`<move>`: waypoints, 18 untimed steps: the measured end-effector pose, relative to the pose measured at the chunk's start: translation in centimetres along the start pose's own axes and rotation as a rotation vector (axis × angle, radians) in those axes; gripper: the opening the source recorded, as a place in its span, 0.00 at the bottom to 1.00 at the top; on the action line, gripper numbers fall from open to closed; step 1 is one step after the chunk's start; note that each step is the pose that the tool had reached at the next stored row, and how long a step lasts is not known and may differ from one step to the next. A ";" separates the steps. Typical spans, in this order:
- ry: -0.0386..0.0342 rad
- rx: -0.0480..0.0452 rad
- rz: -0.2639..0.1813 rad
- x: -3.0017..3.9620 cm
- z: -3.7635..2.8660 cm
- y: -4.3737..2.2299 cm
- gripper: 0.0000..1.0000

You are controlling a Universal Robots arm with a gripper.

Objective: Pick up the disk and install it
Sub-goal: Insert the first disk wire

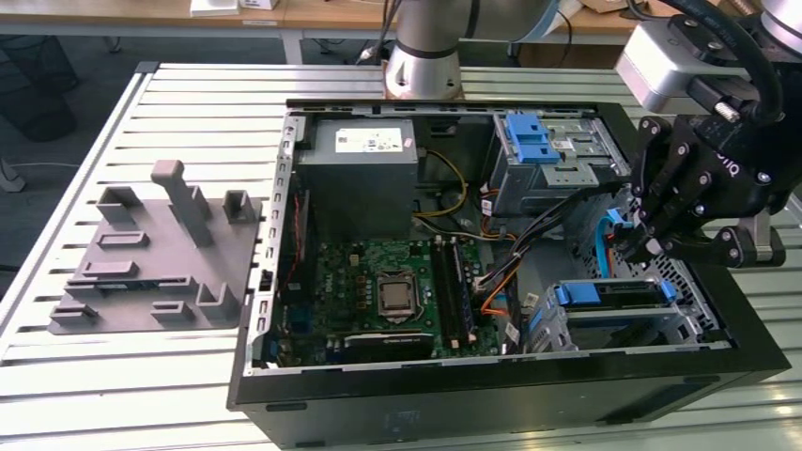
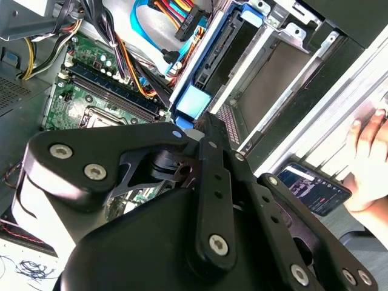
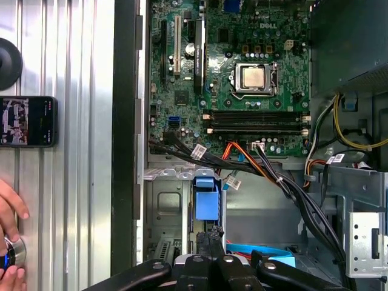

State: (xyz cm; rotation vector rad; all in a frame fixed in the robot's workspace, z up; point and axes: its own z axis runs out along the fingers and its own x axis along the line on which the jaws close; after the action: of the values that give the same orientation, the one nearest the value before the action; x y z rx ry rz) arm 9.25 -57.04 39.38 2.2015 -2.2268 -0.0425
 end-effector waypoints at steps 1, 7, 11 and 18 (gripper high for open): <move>0.0000 0.0000 0.000 0.00 0.00 0.00 0.11; 0.0000 0.0000 0.000 0.00 0.00 -0.11 0.11; 0.0000 0.0000 0.000 0.00 0.10 -0.29 0.11; -0.0001 0.0000 0.000 -0.05 0.19 -0.59 0.11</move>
State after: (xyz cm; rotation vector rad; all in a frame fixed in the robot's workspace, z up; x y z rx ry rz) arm 9.83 -56.99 39.18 2.2016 -2.2268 -0.0427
